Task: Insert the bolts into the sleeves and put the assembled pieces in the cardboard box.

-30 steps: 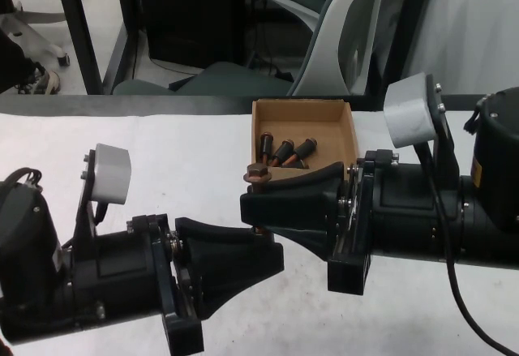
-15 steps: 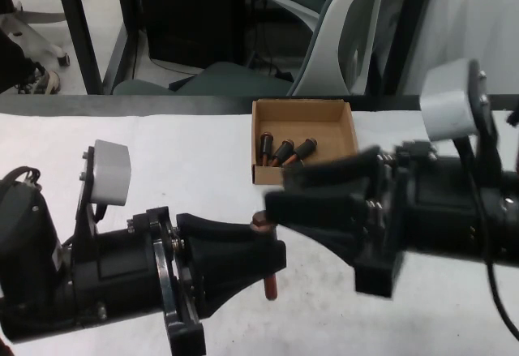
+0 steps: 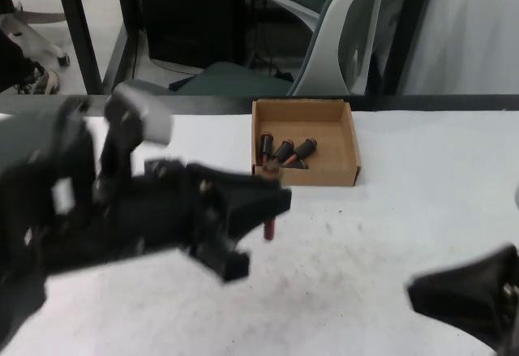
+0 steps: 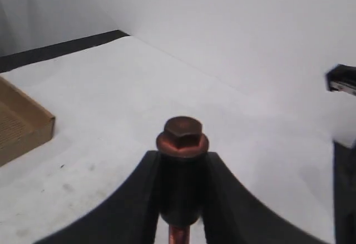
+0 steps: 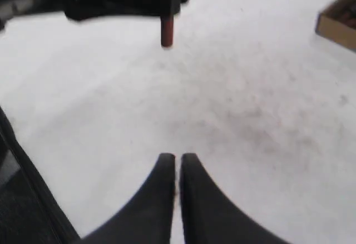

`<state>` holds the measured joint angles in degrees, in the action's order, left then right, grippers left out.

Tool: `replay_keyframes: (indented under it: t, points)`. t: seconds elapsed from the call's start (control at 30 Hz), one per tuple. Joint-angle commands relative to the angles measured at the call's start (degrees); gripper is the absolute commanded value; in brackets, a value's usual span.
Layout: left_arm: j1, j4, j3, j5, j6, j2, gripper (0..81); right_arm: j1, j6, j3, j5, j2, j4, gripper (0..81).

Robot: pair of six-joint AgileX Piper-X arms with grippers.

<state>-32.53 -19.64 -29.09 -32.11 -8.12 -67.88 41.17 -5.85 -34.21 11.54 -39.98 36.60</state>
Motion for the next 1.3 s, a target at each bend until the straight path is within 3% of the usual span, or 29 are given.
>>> replay_keyframes:
  t: [0.0, 0.2, 0.5, 0.73, 1.03, 1.27]
  points:
    - [-0.04, 9.17, -7.70, 4.78, 3.70, -4.21, 0.8, -0.14, 2.07, -0.43, -4.82, 1.44, 6.30, 0.3]
    - [-0.04, 10.00, -17.87, 9.03, 3.69, -15.09, 0.8, -0.14, 6.21, 2.46, -12.24, 5.90, -1.90, 0.2]
    - [2.86, 16.15, -34.93, 14.03, 3.87, -30.50, 0.8, -0.14, -0.75, 11.85, -15.40, 18.55, -4.32, 0.2]
    - [6.13, 24.49, -52.82, 14.02, 3.87, -43.01, 0.8, -0.14, -12.79, 18.55, -15.03, 26.83, -4.32, 0.2]
    - [7.30, 39.29, -75.87, 13.91, 3.87, -57.66, 0.8, -0.14, -13.49, 22.42, -26.40, 29.71, -3.92, 0.2]
    - [7.30, 44.57, -85.61, 12.32, 3.02, -66.06, 0.8, -0.14, -15.70, 25.60, -32.34, 29.71, -4.27, 0.2]
